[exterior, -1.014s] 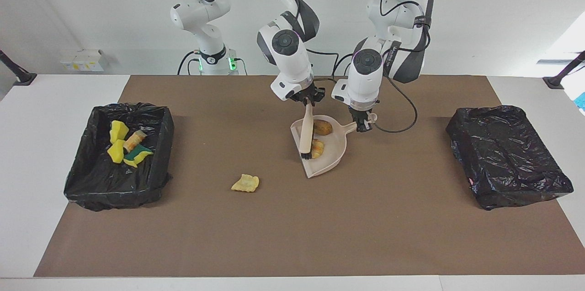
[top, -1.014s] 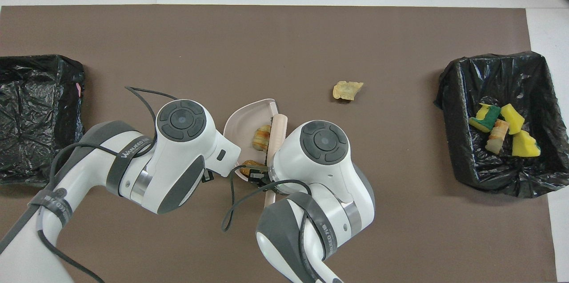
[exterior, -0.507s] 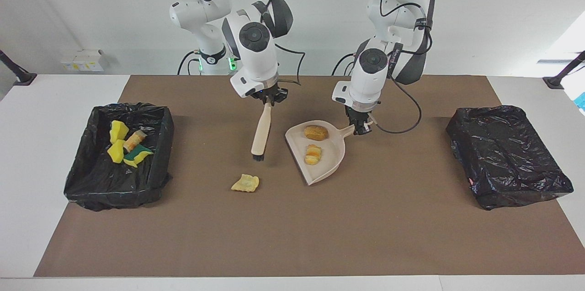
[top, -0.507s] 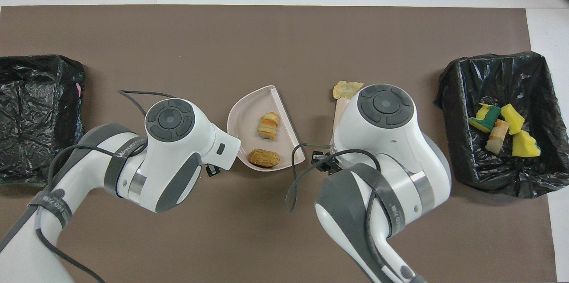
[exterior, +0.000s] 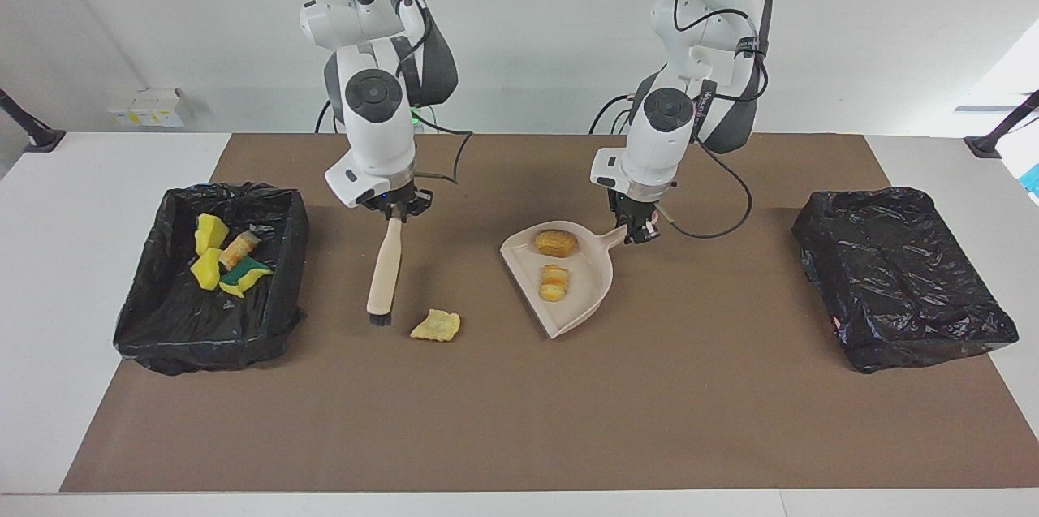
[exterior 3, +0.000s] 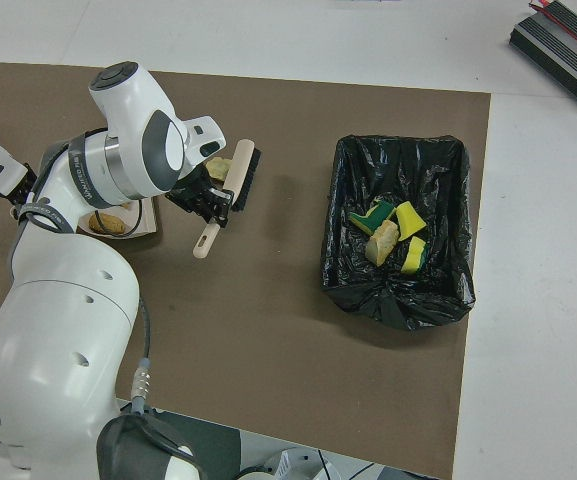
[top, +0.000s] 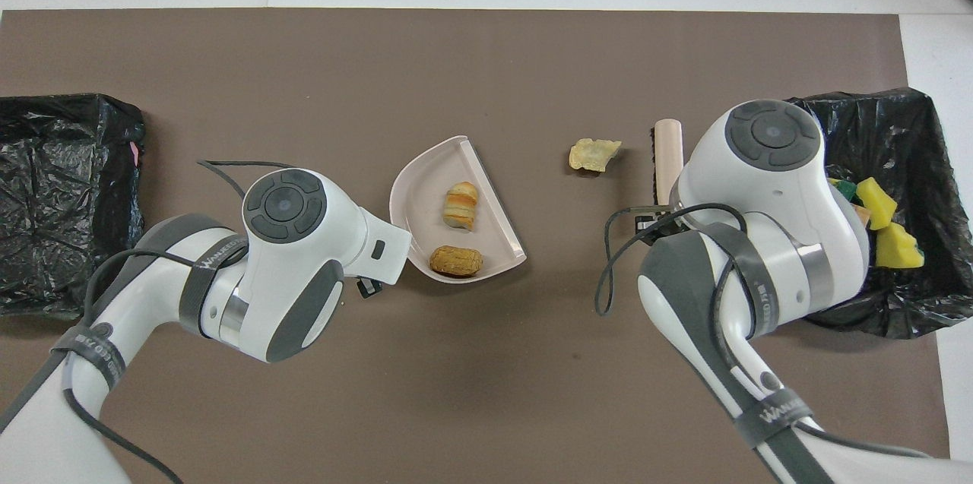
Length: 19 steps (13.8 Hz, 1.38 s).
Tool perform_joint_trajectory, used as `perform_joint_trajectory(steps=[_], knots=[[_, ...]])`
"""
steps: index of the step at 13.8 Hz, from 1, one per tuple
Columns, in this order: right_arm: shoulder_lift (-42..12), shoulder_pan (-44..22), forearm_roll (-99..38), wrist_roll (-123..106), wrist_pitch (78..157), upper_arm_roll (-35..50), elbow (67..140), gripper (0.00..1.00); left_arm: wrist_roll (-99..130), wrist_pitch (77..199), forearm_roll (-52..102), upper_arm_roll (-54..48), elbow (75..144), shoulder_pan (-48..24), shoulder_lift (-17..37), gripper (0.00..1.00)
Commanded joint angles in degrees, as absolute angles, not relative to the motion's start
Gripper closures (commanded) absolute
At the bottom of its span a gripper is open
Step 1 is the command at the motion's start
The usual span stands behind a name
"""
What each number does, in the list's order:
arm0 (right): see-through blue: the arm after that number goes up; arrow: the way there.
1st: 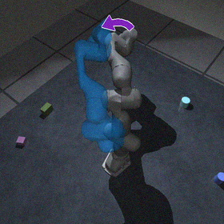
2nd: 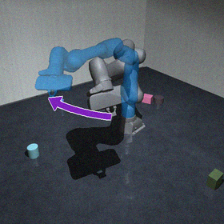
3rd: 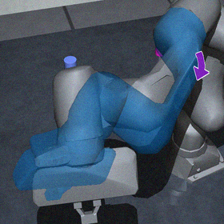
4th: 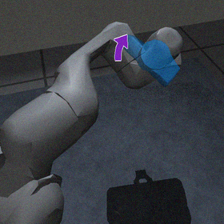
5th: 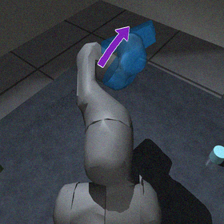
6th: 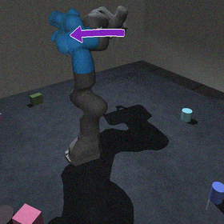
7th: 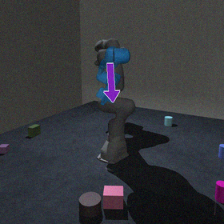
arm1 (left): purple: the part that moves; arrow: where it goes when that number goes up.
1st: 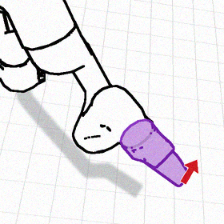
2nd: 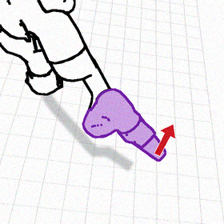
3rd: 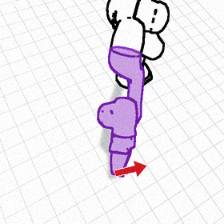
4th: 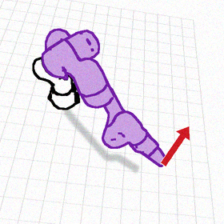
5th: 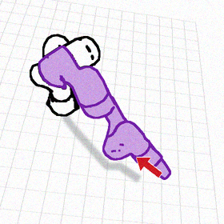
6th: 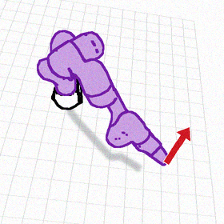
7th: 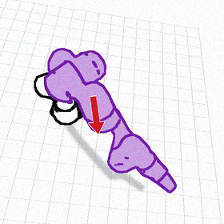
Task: Sweep and dump trash in bin
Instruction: 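Sweep the last bread chunk into the dustpan with the right gripper's brush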
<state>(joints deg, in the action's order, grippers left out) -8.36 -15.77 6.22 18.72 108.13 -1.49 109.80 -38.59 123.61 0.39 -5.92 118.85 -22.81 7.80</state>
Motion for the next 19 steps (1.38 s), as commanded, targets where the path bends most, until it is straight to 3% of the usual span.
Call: perform_joint_trajectory(steps=[1, 7, 14, 19], knots=[[-13.0, -15.4, 9.5, 13.6, 113.9, -0.5, 109.4, 1.0, -39.0, 120.1, 1.1, -5.9, 119.7, -22.4, 6.5, 1.0], [-14.2, -25.1, 7.7, 8.6, 114.9, 0.4, 109.8, 1.0, -39.7, 117.8, 0.7, -5.9, 119.6, -22.9, 6.3, 1.0], [-14.1, -33.5, -9.6, 10.0, 121.8, 0.8, 109.9, 1.0, -38.9, 120.0, 1.1, -6.0, 119.4, -22.6, 6.6, 1.0], [-11.6, -32.5, -11.3, 10.5, 119.1, 0.0, 109.5, 1.0, -36.9, 120.7, 1.4, -5.9, 119.2, -21.8, 6.9, 1.0]])
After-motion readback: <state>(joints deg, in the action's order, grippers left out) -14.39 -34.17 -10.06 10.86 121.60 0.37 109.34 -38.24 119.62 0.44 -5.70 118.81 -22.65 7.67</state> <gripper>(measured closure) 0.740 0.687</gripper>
